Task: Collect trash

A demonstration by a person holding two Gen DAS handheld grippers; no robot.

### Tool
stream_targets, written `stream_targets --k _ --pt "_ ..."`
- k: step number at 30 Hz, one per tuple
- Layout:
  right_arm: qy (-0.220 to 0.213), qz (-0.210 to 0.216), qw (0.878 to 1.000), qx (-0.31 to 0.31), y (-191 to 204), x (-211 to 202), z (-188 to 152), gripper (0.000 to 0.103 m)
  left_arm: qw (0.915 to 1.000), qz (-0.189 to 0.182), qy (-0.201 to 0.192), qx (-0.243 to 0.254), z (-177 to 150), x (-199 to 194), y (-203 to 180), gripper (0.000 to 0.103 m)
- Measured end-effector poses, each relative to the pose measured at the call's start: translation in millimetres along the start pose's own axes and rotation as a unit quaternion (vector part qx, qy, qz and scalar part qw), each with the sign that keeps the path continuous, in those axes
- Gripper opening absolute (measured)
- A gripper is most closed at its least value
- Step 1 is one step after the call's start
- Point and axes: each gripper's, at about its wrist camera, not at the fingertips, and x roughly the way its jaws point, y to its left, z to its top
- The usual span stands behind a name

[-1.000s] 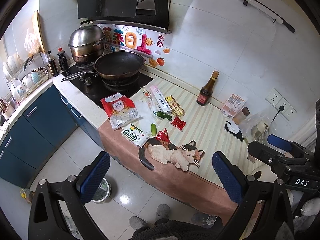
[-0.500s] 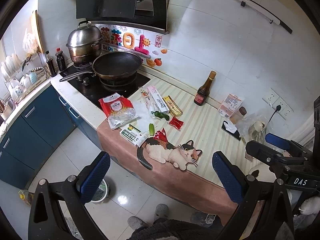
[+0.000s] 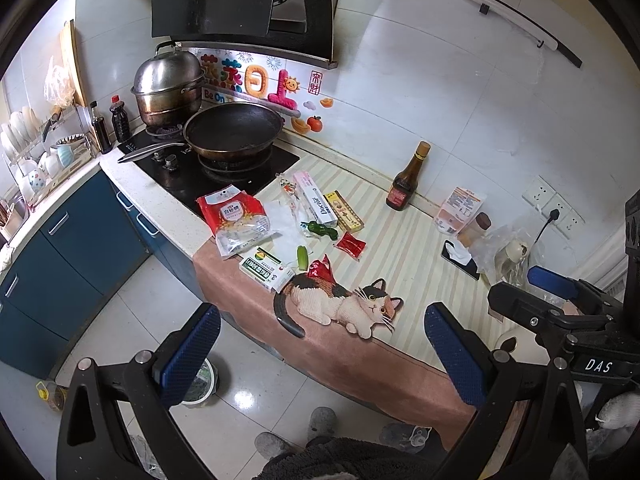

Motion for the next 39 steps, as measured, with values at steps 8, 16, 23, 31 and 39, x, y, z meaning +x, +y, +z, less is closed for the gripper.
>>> stream_targets --k 8,16,23,31,39 --pt "-0.002 0.001 1.0 -0.005 23 -1 6 0.103 1.0 -0.001 -0.001 0.0 1 -1 0 0.103" --pt "-0.004 0.001 1.0 -0.006 26 -4 1 0.103 1.0 -0.003 -0.001 0.0 -1 -1 1 0.103" --pt "-0.005 0.001 1.0 -0.004 29 -3 1 0.103 1.0 -0.002 -0.002 0.0 -3 -1 3 0.103" --pt "-0.041 -0.031 0.996 0.069 24 16 -8 0.103 0.9939 0.109 -0.013 -0.014 0 48 34 0.103" --pt "-0.003 -0.091 0.987 0.13 -28 109 -18 0.1 0.9803 0.175 0.083 -0.039 -13 172 91 0.103"
